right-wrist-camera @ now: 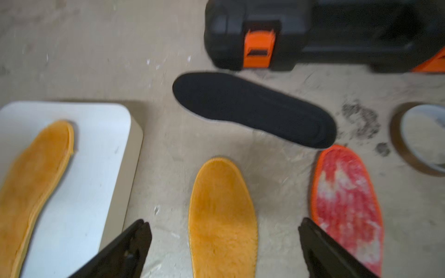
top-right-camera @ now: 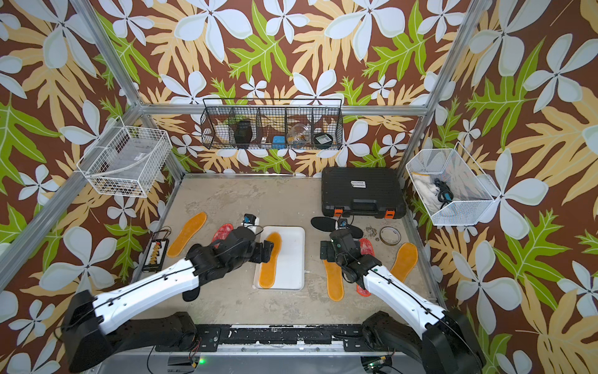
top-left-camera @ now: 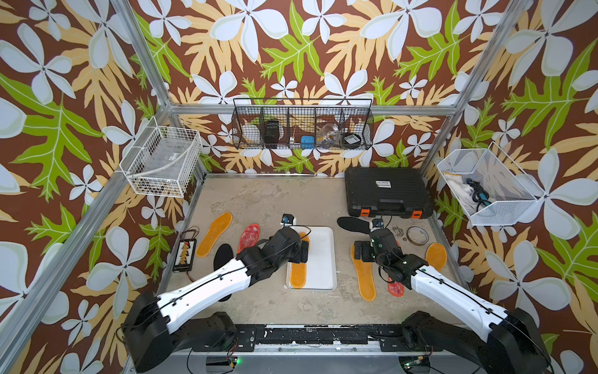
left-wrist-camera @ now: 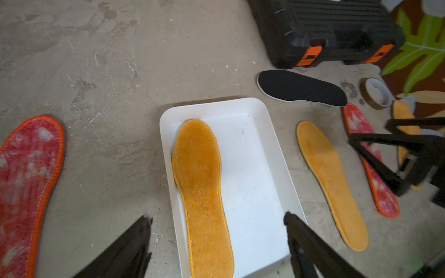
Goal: Put the insoles into the storage box
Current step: Place the insole in the storage box, then pick up the insole from the center of the board.
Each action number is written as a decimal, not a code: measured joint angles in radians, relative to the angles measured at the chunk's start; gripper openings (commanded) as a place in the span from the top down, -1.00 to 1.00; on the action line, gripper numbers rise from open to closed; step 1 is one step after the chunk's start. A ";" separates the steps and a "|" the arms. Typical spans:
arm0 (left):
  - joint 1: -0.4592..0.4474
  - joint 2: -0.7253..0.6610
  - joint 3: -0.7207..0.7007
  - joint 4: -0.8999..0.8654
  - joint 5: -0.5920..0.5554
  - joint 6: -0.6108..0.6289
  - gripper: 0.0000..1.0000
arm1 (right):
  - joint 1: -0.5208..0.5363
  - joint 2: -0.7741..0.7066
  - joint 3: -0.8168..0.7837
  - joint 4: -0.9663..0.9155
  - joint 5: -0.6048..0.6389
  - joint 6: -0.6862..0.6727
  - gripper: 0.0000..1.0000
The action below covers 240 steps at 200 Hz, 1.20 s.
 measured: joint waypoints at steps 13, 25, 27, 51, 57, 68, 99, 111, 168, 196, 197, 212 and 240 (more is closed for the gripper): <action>0.000 -0.124 -0.109 0.084 0.079 0.035 -0.87 | -0.003 0.035 -0.009 -0.026 -0.031 0.013 -0.97; 0.000 -0.192 -0.174 0.140 0.140 0.055 -0.88 | -0.003 0.061 -0.033 -0.029 -0.044 0.026 -0.96; 0.000 -0.204 -0.185 0.149 0.154 0.057 -0.88 | -0.003 0.068 -0.040 -0.030 -0.049 0.027 -0.96; 0.000 -0.246 -0.245 0.209 0.237 0.083 -0.88 | -0.003 0.132 -0.071 -0.042 -0.077 0.053 -0.94; 0.000 -0.241 -0.249 0.218 0.251 0.087 -0.88 | -0.003 0.147 -0.071 -0.040 -0.077 0.056 -0.93; 0.000 -0.221 -0.251 0.234 0.267 0.097 -0.88 | -0.003 0.170 -0.071 -0.031 -0.078 0.060 -0.91; 0.000 -0.152 -0.251 0.248 0.282 0.100 -0.88 | 0.003 0.207 -0.077 0.010 -0.061 0.071 -0.70; 0.000 -0.136 -0.251 0.248 0.282 0.100 -0.89 | 0.004 0.215 -0.081 0.034 -0.051 0.074 -0.56; 0.000 -0.143 -0.291 0.274 0.192 0.048 -0.90 | 0.005 0.220 -0.094 0.087 -0.032 0.089 -0.23; 0.000 -0.160 -0.323 0.275 0.126 -0.002 -0.90 | 0.005 0.205 -0.084 0.060 -0.063 0.096 -0.20; 0.000 -0.161 -0.324 0.274 0.122 -0.006 -0.90 | 0.005 0.205 -0.084 0.058 -0.063 0.096 -0.20; 0.000 -0.164 -0.331 0.274 0.095 -0.030 -0.90 | 0.005 0.193 -0.078 0.045 -0.070 0.096 -0.20; 0.000 -0.165 -0.333 0.274 0.066 -0.066 -0.90 | 0.005 0.173 -0.068 0.027 -0.078 0.092 -0.21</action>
